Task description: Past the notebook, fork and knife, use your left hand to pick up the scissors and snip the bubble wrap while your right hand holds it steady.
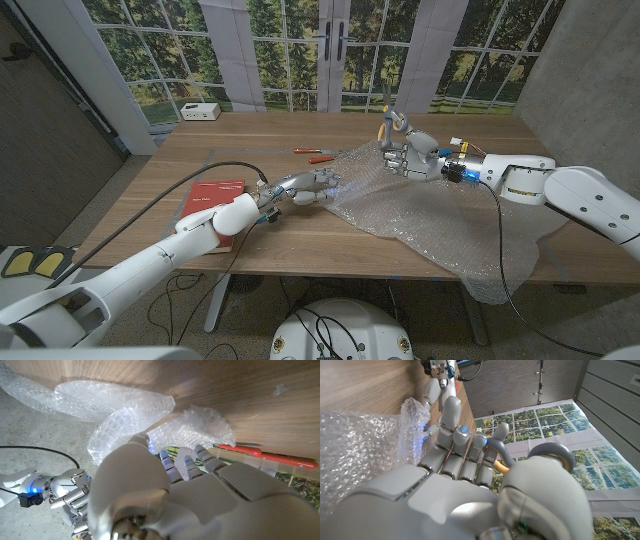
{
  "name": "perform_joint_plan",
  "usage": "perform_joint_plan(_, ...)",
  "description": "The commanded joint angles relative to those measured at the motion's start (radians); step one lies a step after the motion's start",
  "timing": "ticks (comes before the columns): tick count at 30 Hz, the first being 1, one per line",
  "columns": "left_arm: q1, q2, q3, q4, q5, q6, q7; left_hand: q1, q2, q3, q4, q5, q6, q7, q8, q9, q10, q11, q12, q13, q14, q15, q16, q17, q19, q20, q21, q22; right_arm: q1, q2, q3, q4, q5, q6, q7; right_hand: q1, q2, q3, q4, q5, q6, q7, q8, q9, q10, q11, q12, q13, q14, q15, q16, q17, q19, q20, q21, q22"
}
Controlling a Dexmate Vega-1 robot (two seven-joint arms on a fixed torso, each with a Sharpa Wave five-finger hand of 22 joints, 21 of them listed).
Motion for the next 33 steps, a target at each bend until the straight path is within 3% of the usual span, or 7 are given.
perform_joint_plan(1, 0.012, -0.022, -0.018, 0.009, -0.046, 0.007, 0.031, -0.008, 0.000, 0.023, 0.013, -0.016, 0.039, 0.003, 0.013, 0.008, 0.018, 0.000, 0.009, 0.004, 0.023, -0.092, 0.008, 0.001, 0.018, -0.003, 0.008, 0.002, 0.017, 0.012, -0.014, 0.005, -0.007, -0.005, -0.002, 0.002, 0.014, 0.000, 0.003, 0.000, 0.009, 0.008, 0.007, -0.002, 0.005, -0.003, -0.001, 0.000, 0.000, -0.146, -0.002, 0.001, -0.010, -0.029, 0.005, 0.002)
perform_joint_plan(10, 0.016, -0.039, -0.032, 0.005, -0.075, 0.019, 0.053, -0.022, -0.004, 0.042, 0.027, -0.037, 0.071, 0.014, 0.023, 0.018, 0.041, 0.000, 0.016, 0.006, 0.046, -0.096, 0.012, 0.000, 0.028, 0.000, 0.009, 0.002, 0.023, 0.018, -0.021, -0.001, -0.016, 0.000, -0.008, 0.001, 0.014, -0.001, 0.003, 0.000, 0.010, 0.007, 0.011, 0.003, 0.008, -0.007, -0.009, -0.011, -0.001, -0.146, -0.003, 0.001, -0.011, -0.030, 0.007, -0.002)
perform_joint_plan(21, 0.006, -0.077, -0.026, 0.014, -0.103, 0.016, 0.061, -0.015, -0.007, 0.072, 0.017, -0.063, 0.089, 0.032, 0.031, 0.030, 0.075, 0.000, 0.026, 0.009, 0.072, -0.096, 0.014, -0.003, 0.035, 0.012, 0.011, 0.003, 0.014, 0.013, -0.018, -0.011, -0.019, 0.003, -0.019, 0.002, 0.014, -0.001, 0.002, -0.001, 0.005, 0.006, 0.010, 0.000, 0.004, -0.004, 0.002, 0.006, 0.000, -0.146, -0.003, 0.001, -0.008, -0.030, 0.006, -0.008)
perform_joint_plan(23, 0.004, -0.084, -0.023, 0.021, -0.103, 0.006, 0.067, -0.014, -0.006, 0.080, 0.016, -0.071, 0.091, 0.049, 0.033, 0.034, 0.081, 0.000, 0.028, 0.010, 0.072, -0.096, 0.011, -0.004, 0.035, 0.011, 0.010, 0.003, 0.008, 0.009, -0.013, -0.016, -0.021, 0.007, -0.016, 0.002, 0.014, -0.001, 0.002, -0.001, 0.006, 0.005, 0.010, 0.000, 0.005, -0.003, 0.001, 0.005, 0.000, -0.146, -0.003, 0.001, -0.009, -0.030, 0.007, -0.007)
perform_joint_plan(33, -0.019, -0.131, -0.008, 0.050, -0.063, -0.006, 0.120, -0.012, -0.004, 0.111, 0.012, -0.097, 0.092, 0.073, 0.038, 0.052, 0.096, 0.000, 0.031, 0.015, 0.095, -0.097, 0.013, -0.003, 0.048, 0.021, 0.014, 0.004, -0.014, -0.007, 0.006, -0.039, -0.020, 0.015, -0.016, 0.002, 0.015, 0.000, 0.002, -0.001, 0.006, 0.007, 0.010, -0.002, 0.004, -0.002, 0.001, 0.004, -0.001, -0.146, -0.003, 0.001, -0.009, -0.029, 0.008, -0.008)
